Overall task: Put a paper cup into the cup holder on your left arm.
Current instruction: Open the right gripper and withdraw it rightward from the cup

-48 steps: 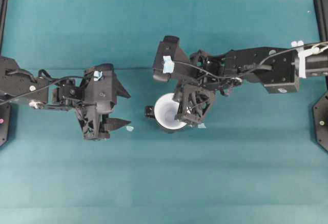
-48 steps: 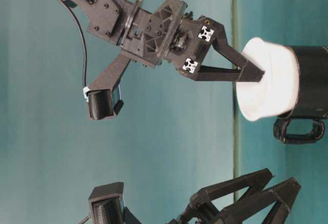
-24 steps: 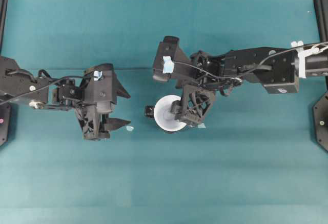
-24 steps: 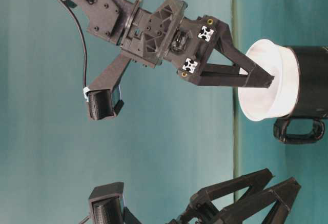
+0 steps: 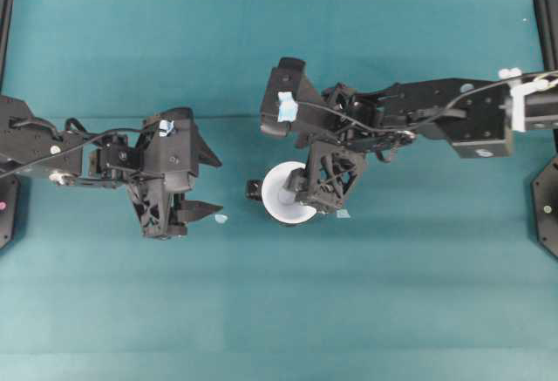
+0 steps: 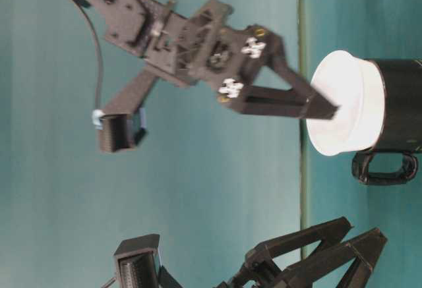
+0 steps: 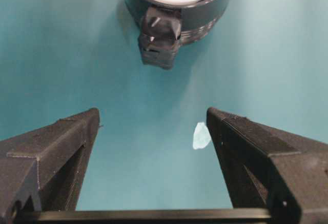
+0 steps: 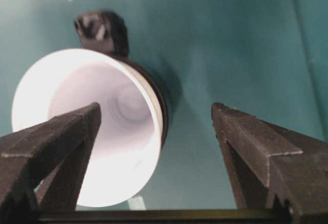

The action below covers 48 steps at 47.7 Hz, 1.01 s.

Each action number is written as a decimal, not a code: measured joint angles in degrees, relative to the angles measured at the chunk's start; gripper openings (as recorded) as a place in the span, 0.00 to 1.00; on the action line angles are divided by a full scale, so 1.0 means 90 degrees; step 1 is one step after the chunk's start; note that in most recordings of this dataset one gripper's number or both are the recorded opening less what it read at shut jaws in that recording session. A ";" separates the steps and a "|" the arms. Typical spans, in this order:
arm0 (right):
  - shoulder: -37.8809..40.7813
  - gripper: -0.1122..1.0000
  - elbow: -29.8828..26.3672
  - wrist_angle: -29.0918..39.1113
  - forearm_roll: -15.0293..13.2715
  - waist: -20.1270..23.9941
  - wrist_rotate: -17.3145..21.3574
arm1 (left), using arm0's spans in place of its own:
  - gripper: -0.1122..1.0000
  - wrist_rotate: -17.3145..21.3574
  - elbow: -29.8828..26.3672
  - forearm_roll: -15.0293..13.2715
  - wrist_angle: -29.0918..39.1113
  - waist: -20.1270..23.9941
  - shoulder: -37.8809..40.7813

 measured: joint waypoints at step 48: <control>-0.1787 0.92 0.1709 -0.0947 -0.0215 0.0088 -0.0098 | 0.92 -0.0020 0.0029 0.0000 0.0000 0.0000 -0.0010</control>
